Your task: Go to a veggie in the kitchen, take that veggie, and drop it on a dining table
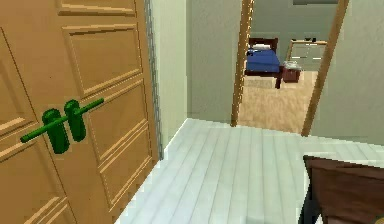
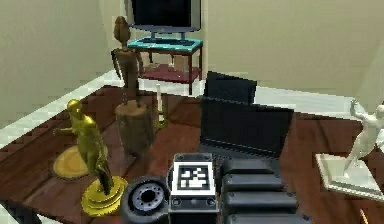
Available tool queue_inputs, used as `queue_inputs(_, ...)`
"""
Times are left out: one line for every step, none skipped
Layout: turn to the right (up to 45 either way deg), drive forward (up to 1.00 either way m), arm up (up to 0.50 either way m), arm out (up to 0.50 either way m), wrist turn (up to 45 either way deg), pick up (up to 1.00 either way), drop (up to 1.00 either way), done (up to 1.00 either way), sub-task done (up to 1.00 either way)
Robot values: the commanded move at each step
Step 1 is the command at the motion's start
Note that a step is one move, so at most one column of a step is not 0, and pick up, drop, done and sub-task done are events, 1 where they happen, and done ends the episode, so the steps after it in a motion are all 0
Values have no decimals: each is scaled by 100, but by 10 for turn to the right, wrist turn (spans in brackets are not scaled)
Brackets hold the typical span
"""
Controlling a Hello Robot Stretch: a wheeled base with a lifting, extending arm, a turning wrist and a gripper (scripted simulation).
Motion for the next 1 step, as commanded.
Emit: queue_inputs(-150, 0, 0, 0, 0, 0, 0, 0, 0)
